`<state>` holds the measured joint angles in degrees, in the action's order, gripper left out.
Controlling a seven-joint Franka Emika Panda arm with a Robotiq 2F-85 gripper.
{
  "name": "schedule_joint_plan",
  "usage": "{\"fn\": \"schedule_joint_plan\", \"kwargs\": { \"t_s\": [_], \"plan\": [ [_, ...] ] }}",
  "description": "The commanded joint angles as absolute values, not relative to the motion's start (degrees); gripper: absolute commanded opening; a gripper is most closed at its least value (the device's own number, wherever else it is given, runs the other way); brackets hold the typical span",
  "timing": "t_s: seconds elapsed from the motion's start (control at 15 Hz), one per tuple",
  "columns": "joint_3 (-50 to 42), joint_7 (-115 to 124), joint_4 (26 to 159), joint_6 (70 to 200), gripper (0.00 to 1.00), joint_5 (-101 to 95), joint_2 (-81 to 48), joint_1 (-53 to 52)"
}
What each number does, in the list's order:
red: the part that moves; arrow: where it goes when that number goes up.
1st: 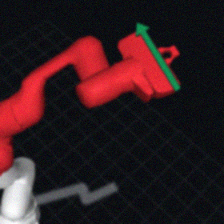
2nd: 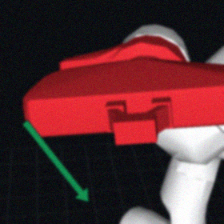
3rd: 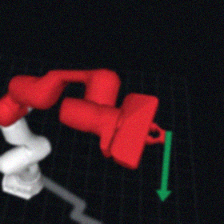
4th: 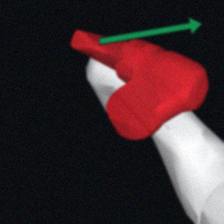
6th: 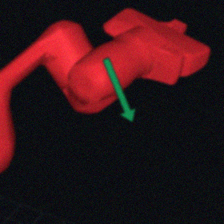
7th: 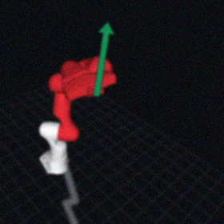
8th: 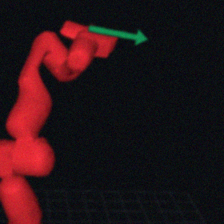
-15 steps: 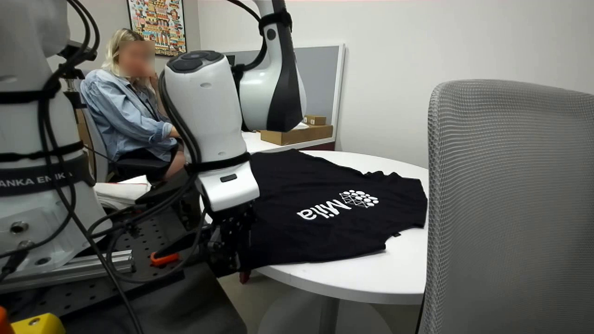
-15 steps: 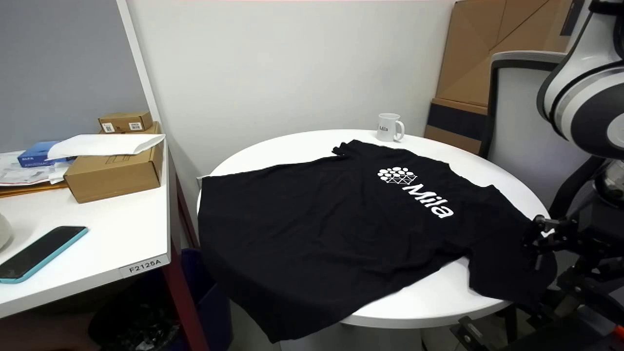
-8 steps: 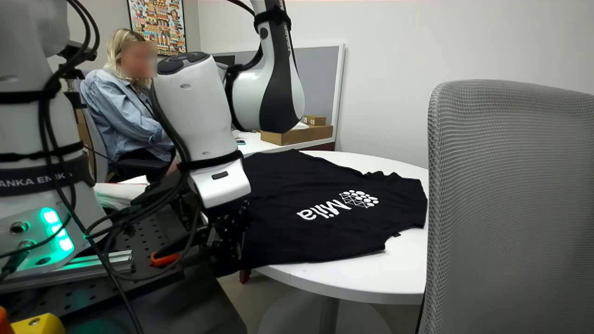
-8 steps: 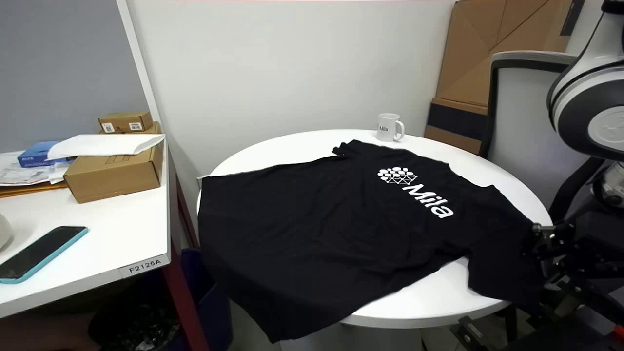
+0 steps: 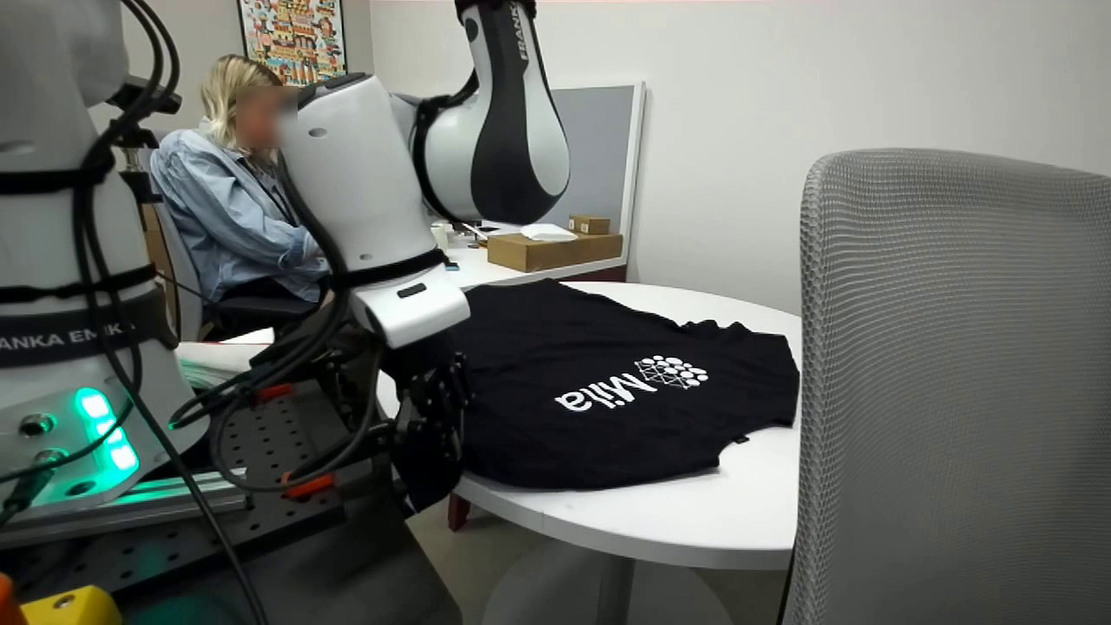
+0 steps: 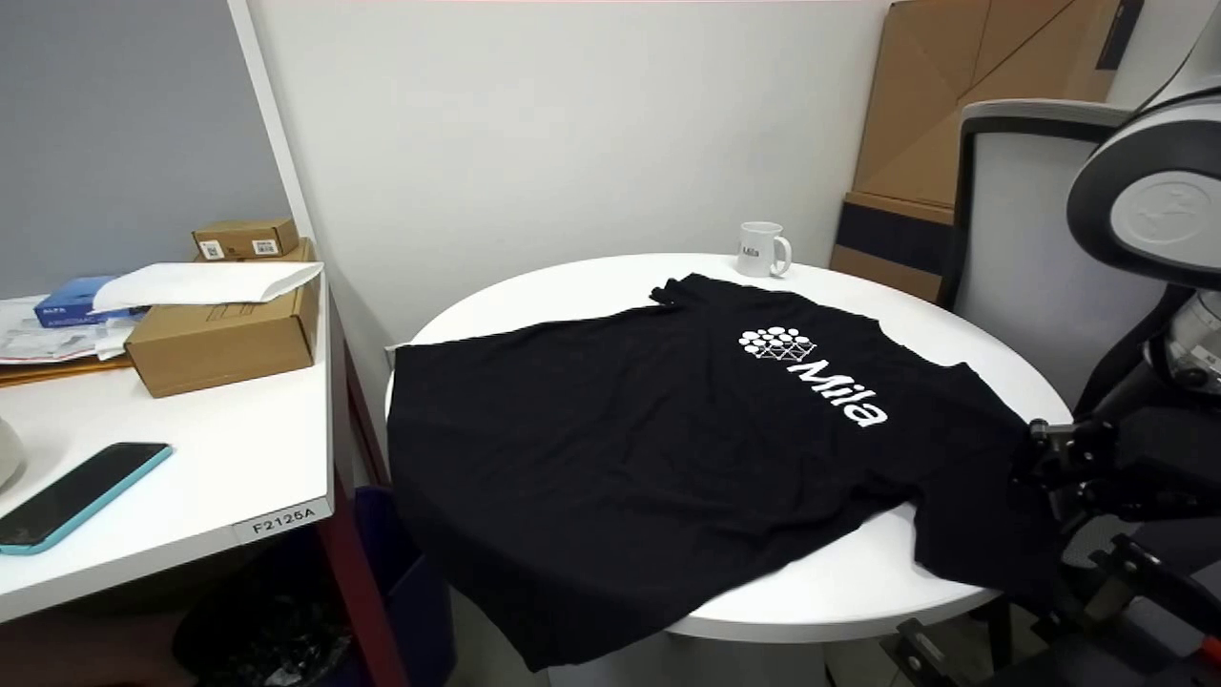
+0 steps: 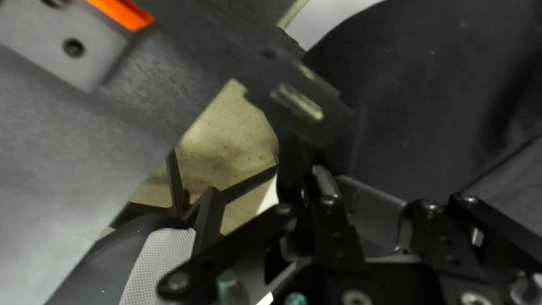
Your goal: Fold the shirt from right to left then top to bottom
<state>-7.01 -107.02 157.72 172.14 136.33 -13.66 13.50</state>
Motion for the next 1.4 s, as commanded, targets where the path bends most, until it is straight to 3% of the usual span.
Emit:
{"fn": "schedule_joint_plan", "kwargs": {
  "t_s": [0.0,0.47,0.8,1.33],
  "plan": [
    [-4.0,-113.5,157.4,175.1,0.01,142.3,-5.5,13.9],
    [-0.6,-111.9,158.5,179.2,0.01,144.2,8.5,11.4],
    [-3.3,-108.3,158.5,181.2,0.01,141.6,14.6,6.7],
    [-22.9,-93.0,156.6,183.7,0.01,122.5,20.3,-7.1]
  ]
}}
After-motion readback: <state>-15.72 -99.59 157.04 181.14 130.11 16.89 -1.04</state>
